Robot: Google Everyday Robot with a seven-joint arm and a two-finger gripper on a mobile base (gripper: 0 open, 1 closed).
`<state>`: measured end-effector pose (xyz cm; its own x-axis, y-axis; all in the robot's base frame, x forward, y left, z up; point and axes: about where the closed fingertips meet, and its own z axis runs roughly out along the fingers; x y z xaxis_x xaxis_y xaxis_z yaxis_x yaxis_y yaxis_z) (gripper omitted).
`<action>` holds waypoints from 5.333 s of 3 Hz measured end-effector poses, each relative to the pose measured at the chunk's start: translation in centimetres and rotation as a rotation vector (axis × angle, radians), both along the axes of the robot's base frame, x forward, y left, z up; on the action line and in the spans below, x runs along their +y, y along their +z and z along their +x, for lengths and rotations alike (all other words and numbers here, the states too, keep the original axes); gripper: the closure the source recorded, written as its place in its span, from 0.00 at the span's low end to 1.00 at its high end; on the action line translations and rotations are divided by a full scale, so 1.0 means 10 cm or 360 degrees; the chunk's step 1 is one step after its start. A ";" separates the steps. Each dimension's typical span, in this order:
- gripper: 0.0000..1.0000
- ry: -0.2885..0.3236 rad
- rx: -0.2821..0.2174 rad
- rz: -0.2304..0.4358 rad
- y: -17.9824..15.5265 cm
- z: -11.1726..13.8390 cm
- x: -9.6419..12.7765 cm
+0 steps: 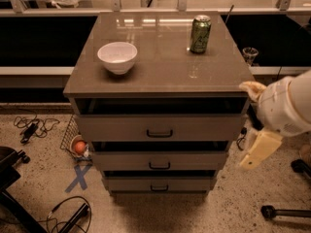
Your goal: Open top drawer
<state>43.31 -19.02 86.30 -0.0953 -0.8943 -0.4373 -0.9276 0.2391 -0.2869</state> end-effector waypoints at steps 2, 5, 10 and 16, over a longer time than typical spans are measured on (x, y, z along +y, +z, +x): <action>0.00 0.0017 -0.0271 0.0131 -0.67 0.61 0.13; 0.15 -0.0033 -0.0313 0.0118 -0.92 1.19 0.19; 0.01 -0.0215 -0.0355 0.0123 -0.21 0.98 0.41; 0.00 -0.0072 -0.0117 0.0181 -1.78 0.98 0.89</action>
Offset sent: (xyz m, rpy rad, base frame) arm 0.1367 0.0070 -0.1065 0.0834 -0.2651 -0.0583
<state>53.11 -10.14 68.52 -0.0984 -0.8339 -0.5431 -0.8926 0.3152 -0.3223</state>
